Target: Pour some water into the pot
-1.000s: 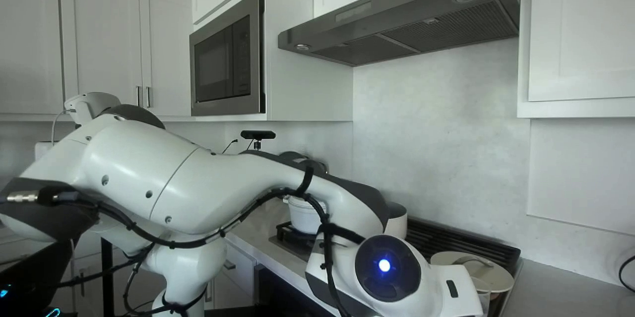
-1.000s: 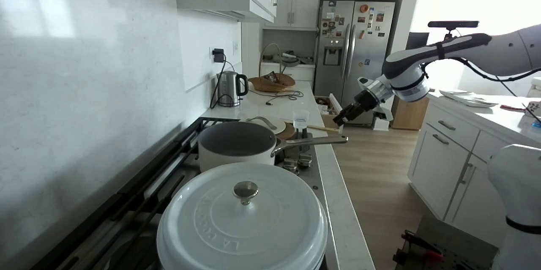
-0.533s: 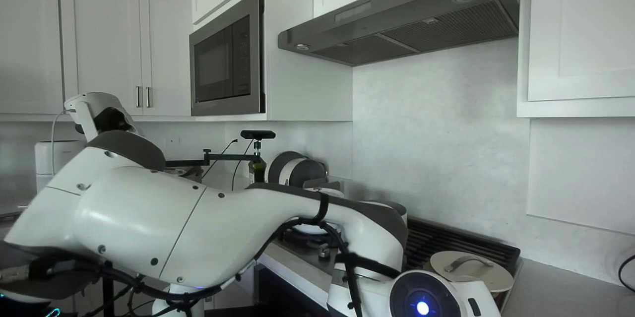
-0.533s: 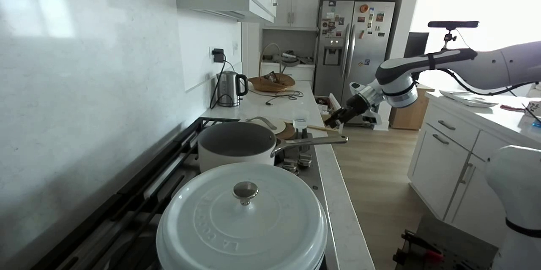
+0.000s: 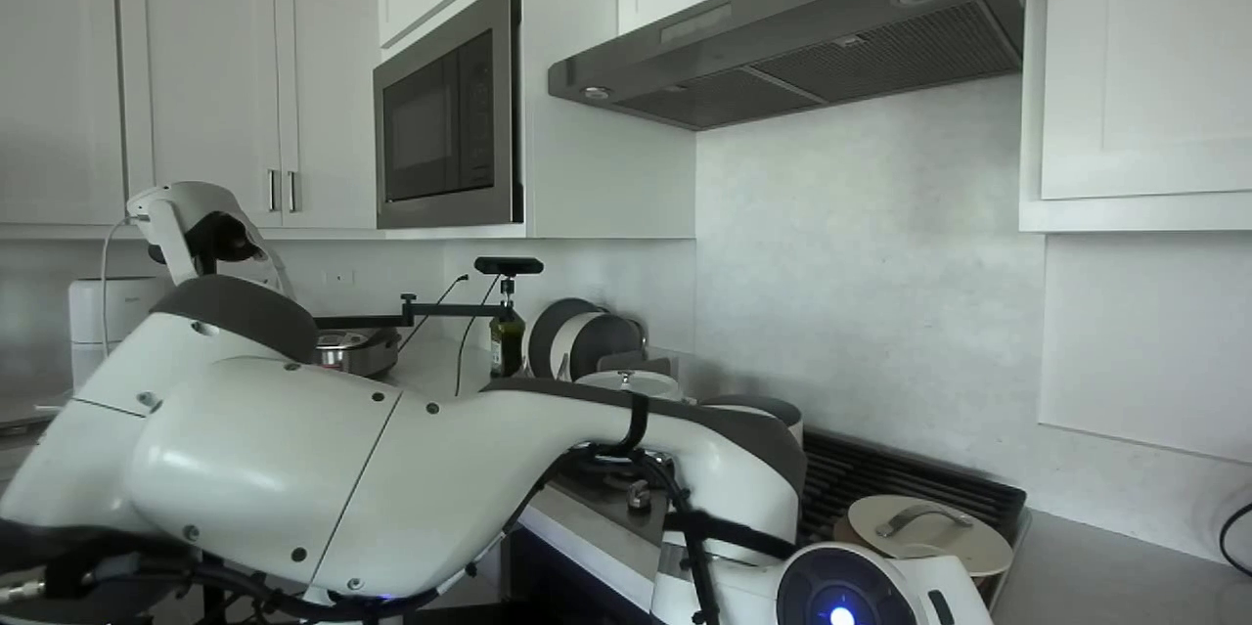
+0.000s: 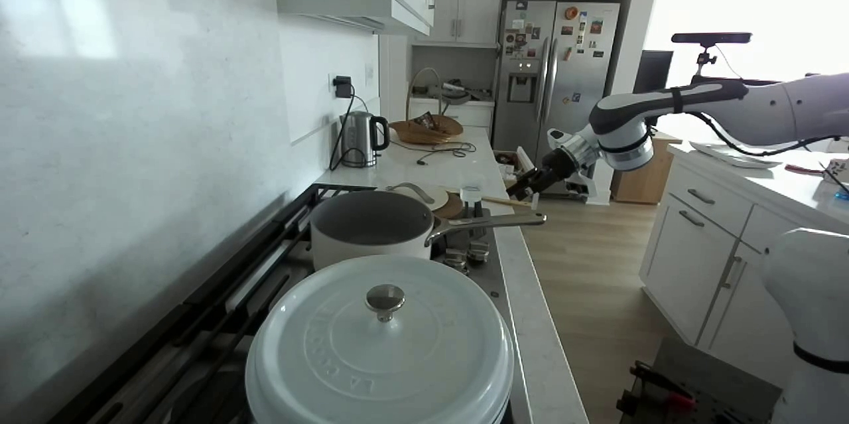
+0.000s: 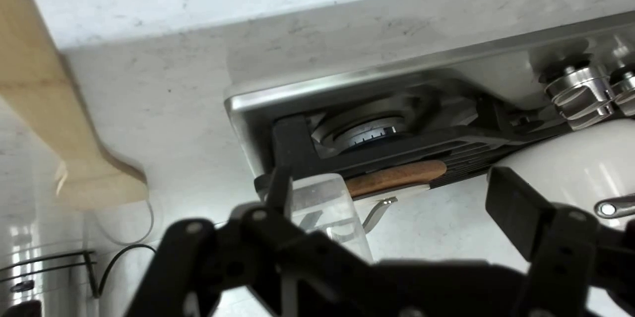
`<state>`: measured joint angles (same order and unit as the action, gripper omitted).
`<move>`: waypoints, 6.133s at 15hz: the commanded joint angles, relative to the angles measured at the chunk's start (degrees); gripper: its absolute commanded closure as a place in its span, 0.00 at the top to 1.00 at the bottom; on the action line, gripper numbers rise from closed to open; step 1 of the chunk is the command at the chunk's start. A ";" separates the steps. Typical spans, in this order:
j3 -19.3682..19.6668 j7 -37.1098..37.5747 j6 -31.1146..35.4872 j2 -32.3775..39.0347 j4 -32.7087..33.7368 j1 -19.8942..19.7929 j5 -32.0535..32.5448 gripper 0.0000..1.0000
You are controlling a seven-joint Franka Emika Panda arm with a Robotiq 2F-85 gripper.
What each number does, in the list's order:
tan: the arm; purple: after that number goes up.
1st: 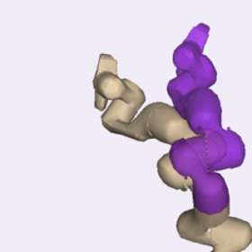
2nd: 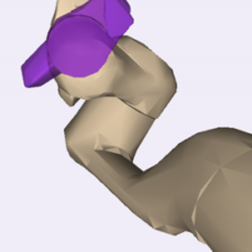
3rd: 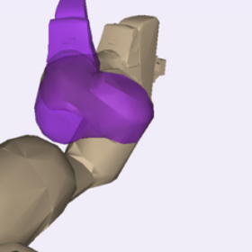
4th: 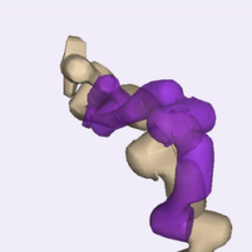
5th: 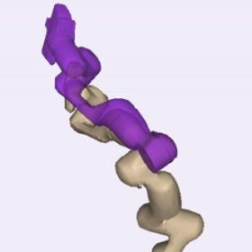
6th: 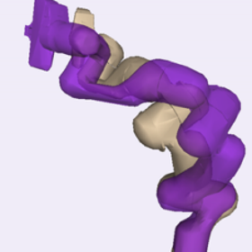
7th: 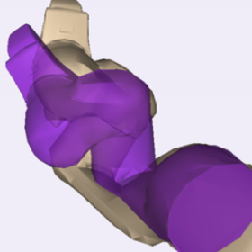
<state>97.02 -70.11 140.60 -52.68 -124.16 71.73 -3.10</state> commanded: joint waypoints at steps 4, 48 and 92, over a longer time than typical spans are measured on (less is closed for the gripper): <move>-0.17 0.96 0.32 -2.33 1.51 1.45 4.66 1.00; 1.81 1.67 2.40 -13.38 13.06 15.93 12.81 0.95; -7.97 14.83 -15.86 0.10 13.72 11.83 20.08 0.35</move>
<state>90.90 -55.79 125.57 -56.53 -107.62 86.06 15.63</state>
